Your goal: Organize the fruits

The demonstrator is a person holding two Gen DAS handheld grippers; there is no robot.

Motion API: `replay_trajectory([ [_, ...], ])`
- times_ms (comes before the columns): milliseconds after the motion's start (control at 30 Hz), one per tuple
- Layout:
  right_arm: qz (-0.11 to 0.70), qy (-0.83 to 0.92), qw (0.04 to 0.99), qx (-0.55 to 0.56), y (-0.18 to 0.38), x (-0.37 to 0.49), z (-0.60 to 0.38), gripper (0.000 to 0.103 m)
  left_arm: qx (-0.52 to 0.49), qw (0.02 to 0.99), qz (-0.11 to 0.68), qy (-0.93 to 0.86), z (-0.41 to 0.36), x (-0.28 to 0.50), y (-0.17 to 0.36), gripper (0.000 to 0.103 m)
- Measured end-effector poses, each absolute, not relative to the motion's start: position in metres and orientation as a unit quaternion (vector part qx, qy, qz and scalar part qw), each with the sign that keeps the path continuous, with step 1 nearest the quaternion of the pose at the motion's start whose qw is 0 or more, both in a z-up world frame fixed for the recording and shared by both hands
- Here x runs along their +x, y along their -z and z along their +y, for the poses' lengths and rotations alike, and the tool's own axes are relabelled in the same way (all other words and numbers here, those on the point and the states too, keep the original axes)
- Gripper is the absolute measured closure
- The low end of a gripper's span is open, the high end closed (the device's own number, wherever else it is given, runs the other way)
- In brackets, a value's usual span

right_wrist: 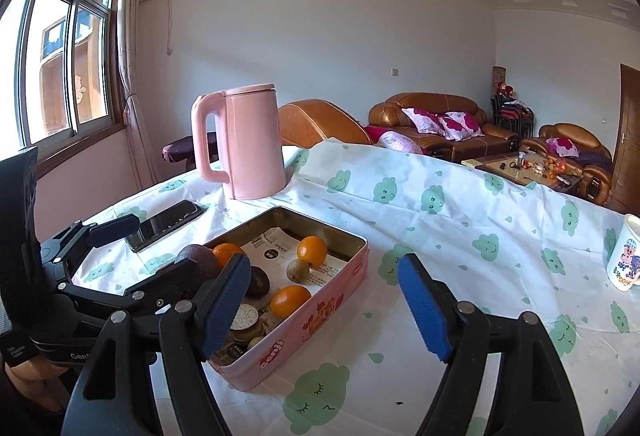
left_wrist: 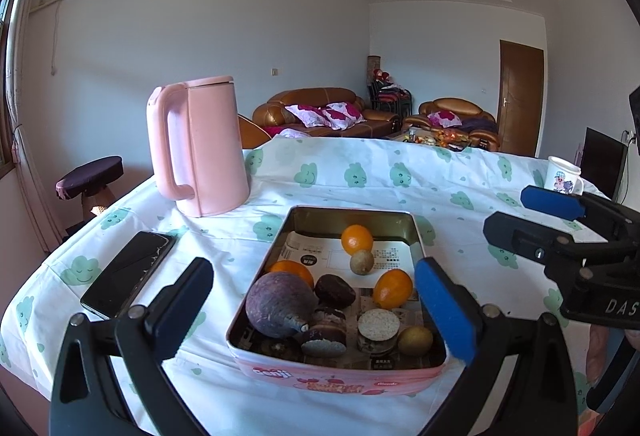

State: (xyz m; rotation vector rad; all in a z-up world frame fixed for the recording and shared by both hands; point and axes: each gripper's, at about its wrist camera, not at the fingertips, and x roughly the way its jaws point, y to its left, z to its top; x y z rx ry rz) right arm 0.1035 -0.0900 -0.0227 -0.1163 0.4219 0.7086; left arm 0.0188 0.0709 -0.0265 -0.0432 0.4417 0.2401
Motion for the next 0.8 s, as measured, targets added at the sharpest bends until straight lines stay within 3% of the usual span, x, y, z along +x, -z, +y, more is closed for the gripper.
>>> replay_trajectory([
  [800, 0.201, -0.344, 0.916, -0.044, 0.0233, 0.0984, -0.0998, 0.025, -0.012, 0.969, 0.218, -0.118, 0.0619, 0.02, 0.0269, 0.0],
])
